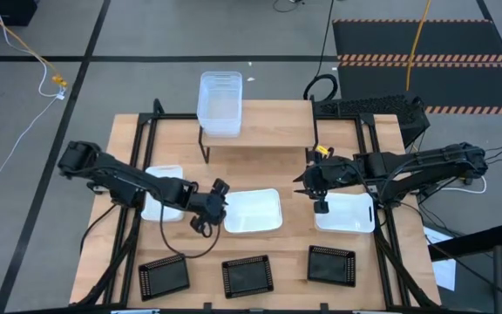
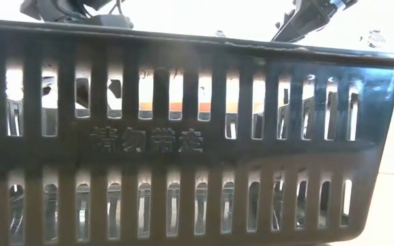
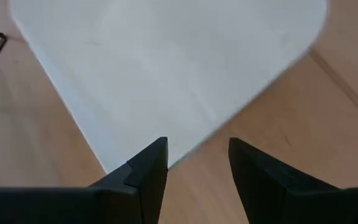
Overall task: Stack baskets on shelf by color
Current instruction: Put the middle white bin on the shelf
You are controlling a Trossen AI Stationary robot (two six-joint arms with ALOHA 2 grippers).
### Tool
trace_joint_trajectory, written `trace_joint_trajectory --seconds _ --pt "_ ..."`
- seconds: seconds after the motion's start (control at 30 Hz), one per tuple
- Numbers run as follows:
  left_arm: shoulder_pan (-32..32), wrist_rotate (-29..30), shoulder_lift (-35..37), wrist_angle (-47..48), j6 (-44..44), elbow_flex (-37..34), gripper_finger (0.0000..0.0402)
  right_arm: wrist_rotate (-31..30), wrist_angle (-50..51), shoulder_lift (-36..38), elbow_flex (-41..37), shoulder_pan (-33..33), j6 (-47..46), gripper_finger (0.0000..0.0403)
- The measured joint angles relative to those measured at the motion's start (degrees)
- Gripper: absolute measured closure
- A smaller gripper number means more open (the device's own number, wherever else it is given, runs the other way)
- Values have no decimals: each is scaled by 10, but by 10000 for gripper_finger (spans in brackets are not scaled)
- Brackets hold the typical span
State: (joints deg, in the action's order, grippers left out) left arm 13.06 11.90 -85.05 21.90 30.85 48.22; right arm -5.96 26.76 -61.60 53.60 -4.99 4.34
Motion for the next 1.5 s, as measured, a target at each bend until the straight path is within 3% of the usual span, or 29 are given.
trace_joint_trajectory --seconds 0.1,0.33,0.43,0.57,0.77,0.93,1.1,1.23,1.5 --pt "-6 1 -2 -17 -36 0 256 0 0 0 0 0 4 268" --pt "-29 -76 -1 -22 -78 4 390 0 -6 0 0 0 11 268" --pt "-30 -93 -1 -19 -76 6 389 0 -7 0 0 0 11 268" --pt "-28 -161 -2 14 -70 35 396 0 -7 0 0 0 16 268" --pt "-28 -226 -2 113 -92 152 397 0 -8 0 0 0 26 268" --pt "-41 -194 -2 159 -135 301 398 1 -8 0 0 0 26 268" --pt "-67 -141 -2 140 -101 414 398 0 -7 0 0 0 35 268" --pt "-122 -107 0 92 -69 444 399 1 -8 0 -1 0 39 268" --pt "-286 -103 -46 51 -101 443 400 1 -9 0 -1 0 49 268"
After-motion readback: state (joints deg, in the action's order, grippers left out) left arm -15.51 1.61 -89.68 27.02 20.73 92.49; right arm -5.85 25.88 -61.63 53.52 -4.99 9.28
